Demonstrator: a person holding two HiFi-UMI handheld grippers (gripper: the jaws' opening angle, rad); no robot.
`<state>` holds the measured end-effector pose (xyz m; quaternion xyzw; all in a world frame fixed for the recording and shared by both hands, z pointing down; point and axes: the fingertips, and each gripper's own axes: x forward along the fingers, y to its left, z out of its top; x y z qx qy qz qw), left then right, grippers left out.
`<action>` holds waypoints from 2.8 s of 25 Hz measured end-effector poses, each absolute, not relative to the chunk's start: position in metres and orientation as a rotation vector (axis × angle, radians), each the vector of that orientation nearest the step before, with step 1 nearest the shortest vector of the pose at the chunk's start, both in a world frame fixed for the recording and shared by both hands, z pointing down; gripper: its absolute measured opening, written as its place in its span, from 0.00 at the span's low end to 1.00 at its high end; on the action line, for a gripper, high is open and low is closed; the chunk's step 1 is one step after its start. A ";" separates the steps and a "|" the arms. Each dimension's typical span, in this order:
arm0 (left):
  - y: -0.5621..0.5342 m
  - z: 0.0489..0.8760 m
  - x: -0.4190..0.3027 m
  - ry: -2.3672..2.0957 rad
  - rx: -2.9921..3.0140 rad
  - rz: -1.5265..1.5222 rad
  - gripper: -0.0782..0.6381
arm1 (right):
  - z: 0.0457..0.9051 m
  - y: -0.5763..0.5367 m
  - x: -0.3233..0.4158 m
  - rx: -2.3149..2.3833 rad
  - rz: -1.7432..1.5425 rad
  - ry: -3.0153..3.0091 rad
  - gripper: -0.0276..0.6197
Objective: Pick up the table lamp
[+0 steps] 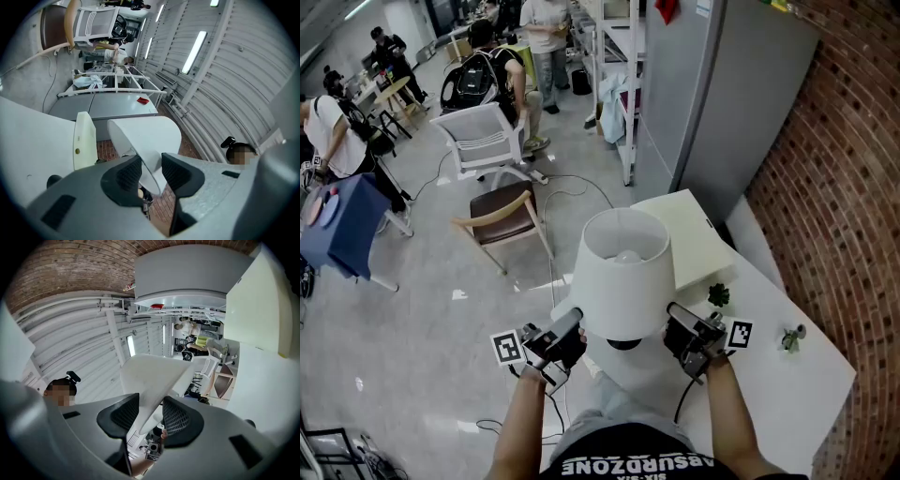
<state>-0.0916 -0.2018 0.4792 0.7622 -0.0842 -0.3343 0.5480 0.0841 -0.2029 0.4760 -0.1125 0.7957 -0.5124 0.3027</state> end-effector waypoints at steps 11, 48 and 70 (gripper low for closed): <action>-0.195 0.465 -0.090 -0.191 1.832 -0.806 0.30 | 0.460 -0.199 0.086 -0.279 -1.327 2.141 0.28; -0.186 0.421 -0.090 -0.159 1.944 -0.824 0.29 | 0.415 -0.190 0.084 -0.287 -1.201 2.219 0.29; -0.181 0.395 -0.088 -0.149 2.024 -0.823 0.29 | 0.389 -0.185 0.087 -0.277 -1.101 2.249 0.30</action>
